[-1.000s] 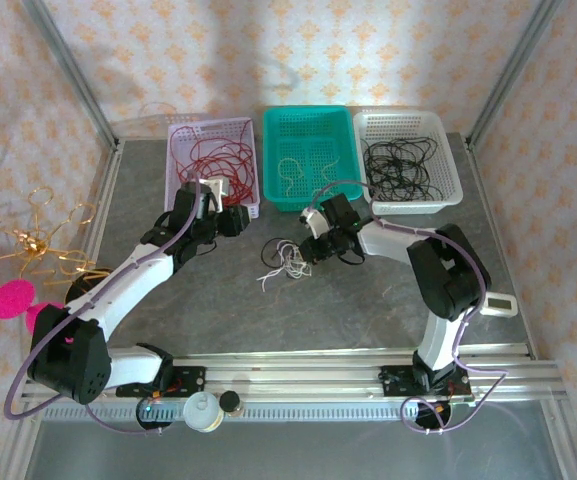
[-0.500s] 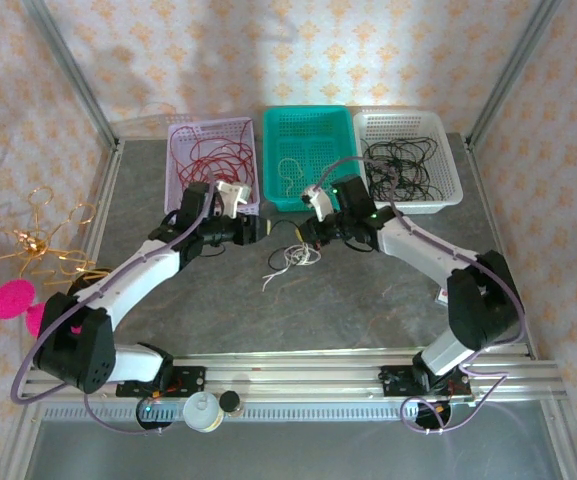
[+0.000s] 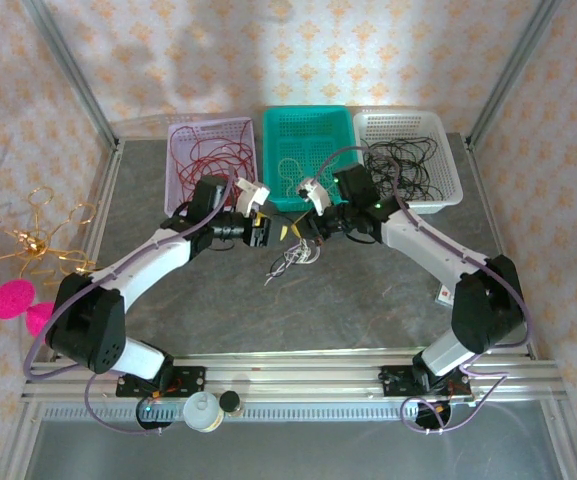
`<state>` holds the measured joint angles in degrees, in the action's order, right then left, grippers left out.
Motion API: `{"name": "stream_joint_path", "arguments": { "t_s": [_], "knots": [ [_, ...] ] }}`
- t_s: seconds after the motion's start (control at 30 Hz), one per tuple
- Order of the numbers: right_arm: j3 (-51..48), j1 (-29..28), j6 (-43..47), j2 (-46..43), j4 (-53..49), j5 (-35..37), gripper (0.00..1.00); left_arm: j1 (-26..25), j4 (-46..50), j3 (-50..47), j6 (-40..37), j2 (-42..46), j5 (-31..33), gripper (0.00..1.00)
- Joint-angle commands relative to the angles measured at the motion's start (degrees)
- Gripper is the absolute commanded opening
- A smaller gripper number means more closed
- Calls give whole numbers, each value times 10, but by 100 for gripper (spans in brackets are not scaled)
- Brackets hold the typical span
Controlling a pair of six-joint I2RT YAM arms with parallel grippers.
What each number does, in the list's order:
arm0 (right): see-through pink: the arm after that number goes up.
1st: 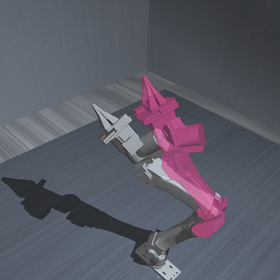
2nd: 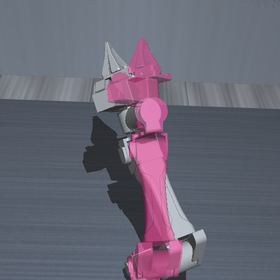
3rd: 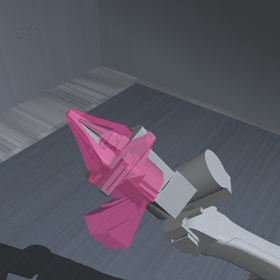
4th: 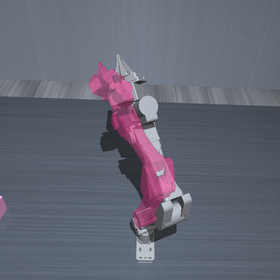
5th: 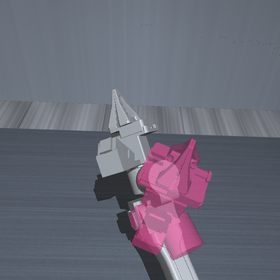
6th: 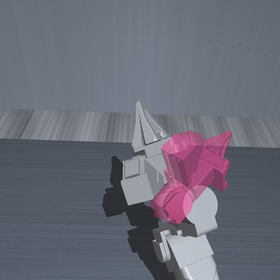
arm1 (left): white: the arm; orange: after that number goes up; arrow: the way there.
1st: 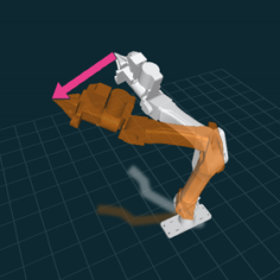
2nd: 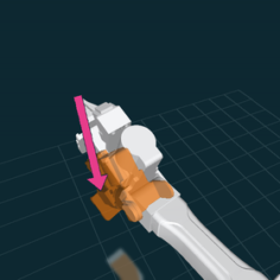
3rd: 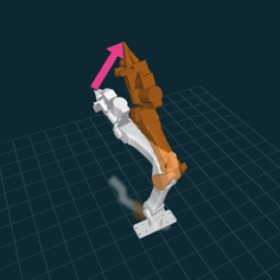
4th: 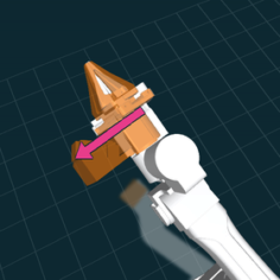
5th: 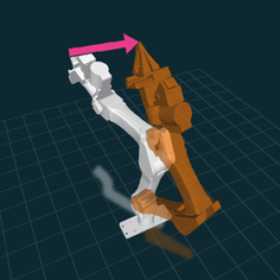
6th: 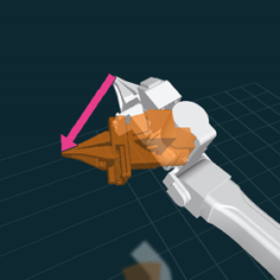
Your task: Untangle the cables
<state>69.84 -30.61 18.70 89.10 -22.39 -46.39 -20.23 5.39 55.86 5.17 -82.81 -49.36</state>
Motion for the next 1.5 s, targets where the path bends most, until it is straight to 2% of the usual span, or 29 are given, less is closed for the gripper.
{"name": "stream_joint_path", "arguments": {
  "t_s": [0.0,0.1,0.17,0.27,0.4,0.47,0.57,0.63,0.73,0.83,0.9,1.03,1.23,1.33,1.47],
  "knots": [
    [37,-1,45,10,-48,-5,0,9,60,22,-68,1,-11,62],
    [52,-1,56,17,-61,6,0,20,65,24,-59,18,-17,67],
    [56,-1,52,18,-55,15,0,35,36,18,-17,38,-24,69],
    [59,-1,36,15,-27,25,0,45,-44,3,127,72,4,75],
    [52,-2,-2,13,27,14,0,43,-143,-5,386,80,37,74],
    [44,-2,-9,13,47,11,0,36,-153,-7,435,81,37,77],
    [42,-2,-3,18,52,-2,0,26,-55,44,344,80,45,83],
    [47,-2,9,20,43,-20,0,28,34,78,232,71,46,85],
    [52,-2,31,22,22,-36,0,42,105,93,104,56,42,85],
    [59,-2,44,23,0,-54,0,47,164,111,-13,33,-2,74],
    [64,-2,50,24,-14,-64,0,47,177,107,-63,30,-20,70],
    [67,-2,55,18,-27,-67,0,47,171,99,-114,24,-42,69],
    [69,-2,54,8,-29,-62,0,45,165,105,-133,10,-57,56],
    [71,-2,47,6,-22,-62,0,43,192,109,-154,2,-57,65],
    [75,-2,47,6,-22,-62,0,39,214,109,-173,0,-66,69]
  ]
}}
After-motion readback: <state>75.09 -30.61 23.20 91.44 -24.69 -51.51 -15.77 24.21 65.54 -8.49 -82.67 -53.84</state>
